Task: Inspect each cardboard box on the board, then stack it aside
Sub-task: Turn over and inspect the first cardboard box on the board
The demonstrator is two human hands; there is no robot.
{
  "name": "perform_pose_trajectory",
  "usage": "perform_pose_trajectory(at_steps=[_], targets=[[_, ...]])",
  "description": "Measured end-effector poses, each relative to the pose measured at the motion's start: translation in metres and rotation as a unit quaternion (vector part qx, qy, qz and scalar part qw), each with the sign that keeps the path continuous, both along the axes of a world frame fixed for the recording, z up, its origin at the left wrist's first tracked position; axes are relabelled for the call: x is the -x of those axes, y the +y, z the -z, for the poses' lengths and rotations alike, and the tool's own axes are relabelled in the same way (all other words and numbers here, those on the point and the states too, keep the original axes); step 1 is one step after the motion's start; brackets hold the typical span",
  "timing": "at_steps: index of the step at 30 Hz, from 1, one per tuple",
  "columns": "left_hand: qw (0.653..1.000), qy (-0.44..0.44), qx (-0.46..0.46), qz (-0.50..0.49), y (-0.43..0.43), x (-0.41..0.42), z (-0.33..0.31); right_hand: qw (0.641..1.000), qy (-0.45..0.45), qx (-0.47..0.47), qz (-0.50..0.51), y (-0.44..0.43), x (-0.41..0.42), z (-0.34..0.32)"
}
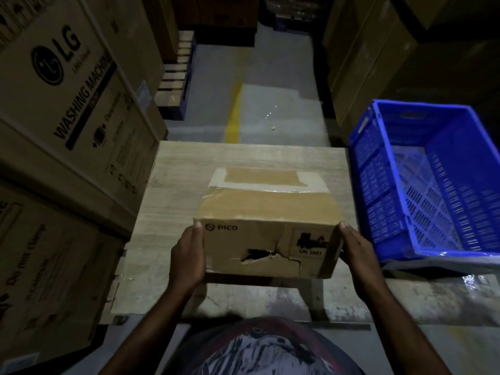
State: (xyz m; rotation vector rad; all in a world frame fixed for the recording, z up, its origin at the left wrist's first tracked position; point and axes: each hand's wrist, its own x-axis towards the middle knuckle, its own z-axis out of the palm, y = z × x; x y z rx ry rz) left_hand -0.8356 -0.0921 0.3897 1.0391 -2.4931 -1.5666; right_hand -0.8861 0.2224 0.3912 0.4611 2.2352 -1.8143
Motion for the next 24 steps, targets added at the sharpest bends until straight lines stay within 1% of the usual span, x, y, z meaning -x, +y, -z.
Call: perform_pose_trajectory(at_steps=[5, 10, 15, 19, 24], targets=[[0.999, 0.032, 0.039, 0.010, -0.007, 0.011, -0.008, 0.999, 0.043, -0.010, -0.015, -0.008, 0.010, -0.014], [0.997, 0.055, 0.058, 0.025, -0.010, 0.020, -0.007, 0.998, 0.058, -0.009, -0.013, -0.013, 0.021, -0.006], [0.987, 0.101, 0.118, 0.042, -0.007, 0.041, 0.004, 0.995, 0.093, -0.034, -0.012, -0.027, 0.048, 0.004], [0.988, 0.071, 0.131, 0.044, -0.014, 0.076, 0.004, 0.992, 0.113, -0.064, 0.000, -0.035, 0.079, 0.006], [0.987, 0.047, 0.146, 0.052, -0.023, 0.107, 0.011, 0.992, 0.089, -0.085, -0.002, -0.040, 0.111, 0.007]])
